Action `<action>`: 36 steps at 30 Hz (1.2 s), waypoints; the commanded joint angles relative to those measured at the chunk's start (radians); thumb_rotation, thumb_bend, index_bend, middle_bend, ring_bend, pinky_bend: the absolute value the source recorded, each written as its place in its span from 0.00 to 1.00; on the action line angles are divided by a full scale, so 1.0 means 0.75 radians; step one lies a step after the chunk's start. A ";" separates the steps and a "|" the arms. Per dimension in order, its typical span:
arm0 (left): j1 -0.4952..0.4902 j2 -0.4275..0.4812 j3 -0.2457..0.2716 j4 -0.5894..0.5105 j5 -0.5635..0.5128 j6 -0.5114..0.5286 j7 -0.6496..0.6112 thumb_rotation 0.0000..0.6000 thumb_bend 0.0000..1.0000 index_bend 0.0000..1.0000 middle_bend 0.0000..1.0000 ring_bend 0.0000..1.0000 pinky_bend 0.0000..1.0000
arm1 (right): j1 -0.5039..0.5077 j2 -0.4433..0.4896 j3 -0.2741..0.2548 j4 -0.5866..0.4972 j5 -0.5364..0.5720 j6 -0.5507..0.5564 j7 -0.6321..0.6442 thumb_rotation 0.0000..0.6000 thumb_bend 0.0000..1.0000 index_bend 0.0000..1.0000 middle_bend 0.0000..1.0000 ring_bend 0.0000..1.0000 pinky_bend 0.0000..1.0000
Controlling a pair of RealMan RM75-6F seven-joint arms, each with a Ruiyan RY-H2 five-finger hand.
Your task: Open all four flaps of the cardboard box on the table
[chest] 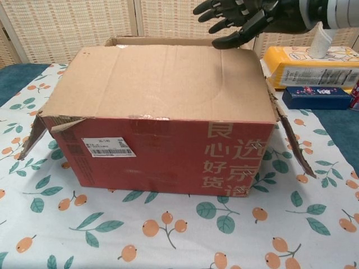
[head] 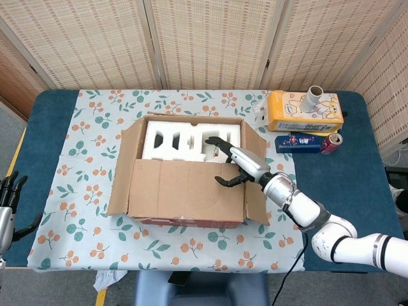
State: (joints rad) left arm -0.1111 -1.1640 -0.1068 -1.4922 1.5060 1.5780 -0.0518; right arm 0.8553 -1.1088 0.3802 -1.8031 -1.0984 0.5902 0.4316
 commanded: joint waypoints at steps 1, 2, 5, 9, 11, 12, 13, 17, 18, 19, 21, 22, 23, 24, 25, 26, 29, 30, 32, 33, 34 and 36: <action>0.001 -0.003 0.000 0.003 0.018 0.018 0.004 1.00 0.35 0.00 0.00 0.00 0.00 | -0.022 0.065 0.024 -0.091 -0.007 0.047 -0.011 1.00 0.44 0.00 0.00 0.00 0.39; 0.001 -0.007 -0.001 0.011 0.036 0.037 -0.003 1.00 0.35 0.00 0.00 0.00 0.00 | -0.027 0.080 0.028 -0.116 -0.011 0.061 -0.019 1.00 0.44 0.00 0.00 0.00 0.39; 0.005 -0.028 -0.001 0.046 0.080 0.088 -0.025 1.00 0.35 0.00 0.00 0.00 0.00 | -0.048 0.133 0.042 -0.206 -0.017 0.104 -0.033 1.00 0.44 0.00 0.00 0.00 0.40; 0.007 -0.032 0.007 0.043 0.078 0.081 -0.004 1.00 0.35 0.00 0.00 0.00 0.00 | -0.083 0.209 0.052 -0.335 -0.039 0.172 -0.073 1.00 0.44 0.00 0.00 0.00 0.40; 0.008 -0.031 0.008 0.036 0.075 0.078 0.003 1.00 0.35 0.00 0.00 0.00 0.00 | -0.100 0.236 0.049 -0.390 -0.058 0.205 -0.098 1.00 0.44 0.00 0.00 0.00 0.40; 0.006 -0.032 0.006 0.039 0.082 0.084 -0.001 1.00 0.35 0.00 0.00 0.00 0.00 | -0.113 0.254 0.047 -0.429 -0.069 0.223 -0.109 1.00 0.44 0.00 0.00 0.00 0.40; 0.005 -0.036 0.003 0.047 0.087 0.093 -0.009 1.00 0.35 0.00 0.00 0.00 0.00 | -0.122 0.267 0.045 -0.458 -0.078 0.234 -0.114 1.00 0.44 0.00 0.00 0.00 0.40; 0.013 -0.045 -0.006 0.057 0.086 0.120 -0.017 1.00 0.35 0.00 0.00 0.00 0.00 | -0.165 0.323 0.028 -0.573 -0.144 0.276 -0.134 1.00 0.44 0.00 0.00 0.00 0.40; 0.015 -0.045 -0.005 0.056 0.091 0.127 -0.016 1.00 0.35 0.00 0.00 0.00 0.00 | -0.177 0.329 0.020 -0.589 -0.167 0.294 -0.151 1.00 0.44 0.00 0.00 0.00 0.40; 0.016 -0.044 -0.003 0.055 0.097 0.133 -0.014 1.00 0.35 0.00 0.00 0.00 0.00 | -0.189 0.332 0.008 -0.607 -0.190 0.312 -0.172 1.00 0.44 0.00 0.00 0.00 0.40; 0.020 -0.041 0.001 0.049 0.103 0.139 -0.012 1.00 0.35 0.00 0.00 0.00 0.00 | -0.216 0.343 -0.023 -0.661 -0.224 0.333 -0.199 1.00 0.44 0.00 0.00 0.00 0.40; 0.022 -0.039 0.002 0.045 0.102 0.139 -0.010 1.00 0.35 0.00 0.00 0.00 0.00 | -0.228 0.350 -0.037 -0.684 -0.237 0.338 -0.205 1.00 0.44 0.00 0.00 0.00 0.41; 0.024 -0.037 0.003 0.039 0.098 0.138 -0.005 1.00 0.35 0.00 0.00 0.00 0.00 | -0.243 0.360 -0.059 -0.711 -0.255 0.339 -0.215 1.00 0.44 0.00 0.00 0.00 0.41; 0.025 -0.036 0.003 0.035 0.096 0.136 0.000 1.00 0.35 0.00 0.00 0.00 0.00 | -0.255 0.369 -0.077 -0.731 -0.269 0.338 -0.223 1.00 0.44 0.00 0.00 0.00 0.42; 0.025 -0.035 0.004 0.032 0.096 0.134 0.006 1.00 0.35 0.00 0.00 0.00 0.00 | -0.265 0.374 -0.095 -0.737 -0.290 0.334 -0.228 1.00 0.44 0.00 0.00 0.00 0.42; 0.024 -0.034 0.005 0.028 0.097 0.130 0.014 1.00 0.35 0.00 0.00 0.00 0.00 | -0.279 0.376 -0.121 -0.737 -0.333 0.327 -0.224 1.00 0.45 0.00 0.00 0.00 0.42; 0.022 -0.035 0.010 0.022 0.106 0.127 0.034 1.00 0.35 0.00 0.00 0.00 0.00 | -0.332 0.377 -0.185 -0.737 -0.471 0.348 -0.213 1.00 0.44 0.00 0.00 0.00 0.37; 0.022 -0.036 0.011 0.021 0.108 0.128 0.044 1.00 0.35 0.00 0.00 0.00 0.00 | -0.359 0.378 -0.217 -0.737 -0.537 0.364 -0.202 1.00 0.44 0.00 0.00 0.00 0.36; 0.024 -0.040 0.012 0.018 0.113 0.133 0.058 1.00 0.35 0.00 0.00 0.00 0.00 | -0.406 0.388 -0.275 -0.737 -0.644 0.395 -0.170 1.00 0.44 0.00 0.00 0.00 0.35; 0.024 -0.041 0.013 0.017 0.115 0.135 0.063 1.00 0.35 0.00 0.00 0.00 0.00 | -0.426 0.396 -0.299 -0.737 -0.685 0.408 -0.158 1.00 0.44 0.00 0.00 0.00 0.35; 0.025 -0.043 0.014 0.017 0.118 0.137 0.067 1.00 0.35 0.00 0.00 0.00 0.00 | -0.444 0.405 -0.323 -0.737 -0.723 0.422 -0.147 1.00 0.44 0.00 0.00 0.00 0.35; 0.024 -0.047 0.014 0.018 0.119 0.137 0.076 1.00 0.35 0.00 0.00 0.00 0.00 | -0.480 0.429 -0.373 -0.737 -0.797 0.450 -0.123 1.00 0.44 0.00 0.00 0.00 0.35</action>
State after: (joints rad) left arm -0.0928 -1.1985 -0.0966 -1.4788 1.5946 1.6807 0.0038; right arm 0.5485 -0.8122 0.1650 -2.3541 -1.6141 0.8893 0.3069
